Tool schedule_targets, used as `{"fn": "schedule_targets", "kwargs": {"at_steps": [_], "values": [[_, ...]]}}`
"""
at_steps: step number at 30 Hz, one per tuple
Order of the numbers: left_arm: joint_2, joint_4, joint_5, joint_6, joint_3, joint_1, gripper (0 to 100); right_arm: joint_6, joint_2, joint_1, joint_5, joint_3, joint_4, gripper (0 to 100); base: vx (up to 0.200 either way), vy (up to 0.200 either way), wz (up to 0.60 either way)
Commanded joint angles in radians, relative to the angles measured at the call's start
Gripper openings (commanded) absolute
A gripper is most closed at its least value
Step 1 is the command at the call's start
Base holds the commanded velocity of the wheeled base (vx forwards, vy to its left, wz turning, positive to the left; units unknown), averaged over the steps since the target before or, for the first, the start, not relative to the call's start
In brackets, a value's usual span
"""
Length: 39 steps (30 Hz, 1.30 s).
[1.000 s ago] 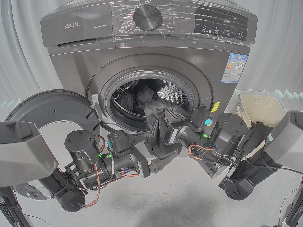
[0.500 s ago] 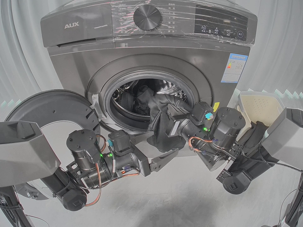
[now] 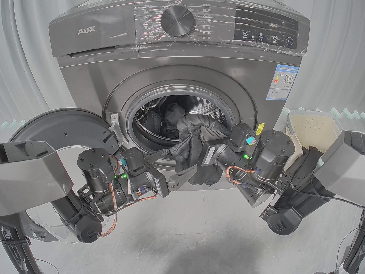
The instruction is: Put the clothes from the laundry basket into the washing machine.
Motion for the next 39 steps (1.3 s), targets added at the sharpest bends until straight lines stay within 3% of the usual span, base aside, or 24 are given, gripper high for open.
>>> {"fn": "schedule_targets", "kwargs": {"at_steps": [1, 13, 27, 39], "values": [[0.006, -0.001, 0.0, 0.001, -0.004, 0.004, 100, 0.0, 0.001, 0.003, 0.0, -0.001, 0.0, 0, 0.0, 0.0, 0.0], [0.032, -0.001, -0.003, 0.0, -0.036, -0.006, 100, 0.0, 0.009, 0.009, 0.0, -0.006, -0.002, 0, 0.0, 0.0, 0.0], [-0.008, 0.001, 0.0, -0.011, -0.018, -0.109, 100, 0.0, 0.018, 0.006, 0.0, -0.02, -0.002, 0, 0.0, 0.0, 0.0], [0.053, 0.001, 0.037, -0.006, -0.075, -0.072, 100, 0.002, 0.021, 0.015, -0.009, -0.021, -0.003, 0, 0.0, 0.0, 0.0]]}}
